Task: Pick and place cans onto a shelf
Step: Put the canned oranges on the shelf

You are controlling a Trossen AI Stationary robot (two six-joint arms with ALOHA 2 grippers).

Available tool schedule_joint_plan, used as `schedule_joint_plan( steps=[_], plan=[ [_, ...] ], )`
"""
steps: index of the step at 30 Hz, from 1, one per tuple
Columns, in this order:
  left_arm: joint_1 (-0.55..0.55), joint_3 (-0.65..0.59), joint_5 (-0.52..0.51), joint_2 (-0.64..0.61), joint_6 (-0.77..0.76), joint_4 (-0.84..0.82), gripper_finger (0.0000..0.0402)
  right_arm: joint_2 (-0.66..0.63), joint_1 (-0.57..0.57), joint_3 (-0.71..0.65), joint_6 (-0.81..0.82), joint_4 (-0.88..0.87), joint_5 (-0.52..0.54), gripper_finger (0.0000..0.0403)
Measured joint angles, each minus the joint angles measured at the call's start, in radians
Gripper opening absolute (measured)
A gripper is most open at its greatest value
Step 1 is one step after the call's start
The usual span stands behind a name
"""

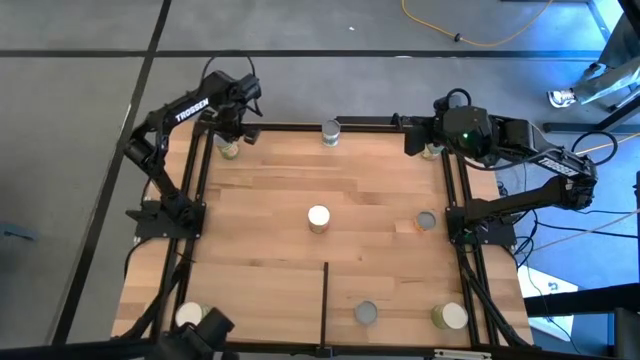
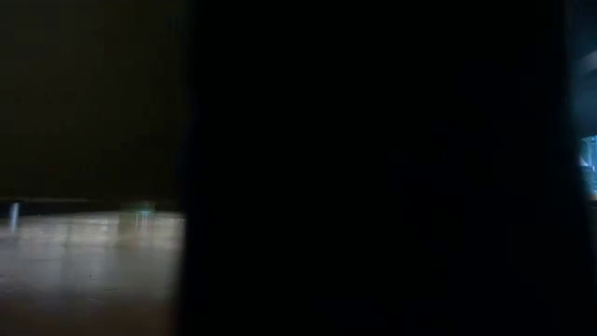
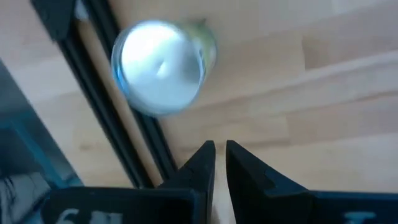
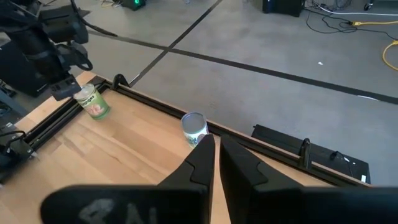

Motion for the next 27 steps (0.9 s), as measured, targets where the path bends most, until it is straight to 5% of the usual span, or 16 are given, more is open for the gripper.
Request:
schedule_joint_plan(
  steps=[14, 27],
  plan=[
    [0.000, -0.102, -0.090, 0.000, 0.009, 0.198, 0.0034, 0.000, 0.000, 0.000, -0.026, 0.000, 0.001, 0.0028],
    [0.020, -0.160, -0.098, 0.000, 0.004, 0.222, 0.0034, 0.000, 0.000, 0.000, -0.025, 0.000, 0.001, 0.0028]
  ],
)
